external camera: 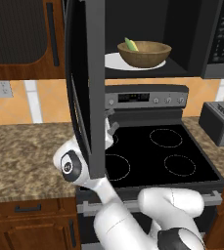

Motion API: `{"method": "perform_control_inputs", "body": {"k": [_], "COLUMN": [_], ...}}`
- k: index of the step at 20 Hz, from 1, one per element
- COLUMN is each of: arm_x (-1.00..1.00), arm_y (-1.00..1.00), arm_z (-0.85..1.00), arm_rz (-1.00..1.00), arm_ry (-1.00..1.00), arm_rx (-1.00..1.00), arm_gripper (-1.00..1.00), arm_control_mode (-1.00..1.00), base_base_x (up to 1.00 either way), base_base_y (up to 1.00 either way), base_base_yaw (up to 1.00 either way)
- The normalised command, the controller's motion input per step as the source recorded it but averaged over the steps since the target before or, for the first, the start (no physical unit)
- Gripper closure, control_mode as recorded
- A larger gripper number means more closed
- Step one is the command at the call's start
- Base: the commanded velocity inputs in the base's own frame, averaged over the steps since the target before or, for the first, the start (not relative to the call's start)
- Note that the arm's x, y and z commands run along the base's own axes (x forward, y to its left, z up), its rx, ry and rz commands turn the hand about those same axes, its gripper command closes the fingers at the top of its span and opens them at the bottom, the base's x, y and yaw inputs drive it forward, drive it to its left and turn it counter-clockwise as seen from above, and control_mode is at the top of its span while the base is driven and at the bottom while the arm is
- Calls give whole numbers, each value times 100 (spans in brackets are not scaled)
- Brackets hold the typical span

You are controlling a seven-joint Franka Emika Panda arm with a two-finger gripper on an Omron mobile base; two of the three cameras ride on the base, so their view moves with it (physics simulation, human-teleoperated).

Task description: Pick the corn from the sink and place it in the bowl. Then pick the bowl and place it in the microwave. Then close the microwave door and press the start button.

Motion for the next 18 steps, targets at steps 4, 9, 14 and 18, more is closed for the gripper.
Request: {"method": "perform_control_inputs", "body": {"k": [4, 9, 14, 18], "arm_x": [98, 100, 100, 92], "arm_y": [21, 43, 72, 92], "arm_z": [-54, 0, -38, -74], "arm_rz": [26, 17, 12, 10], "arm_ry": [3, 23, 22, 11], "arm_rx": [-1, 0, -1, -10], "arm_gripper": [-100, -100, -100, -100], "arm_control_mode": [-100, -100, -100, -100], "base_base_x": [0, 0, 0, 0], "base_base_y": [0, 0, 0, 0], "base_base_yaw": [0, 0, 0, 0]}}
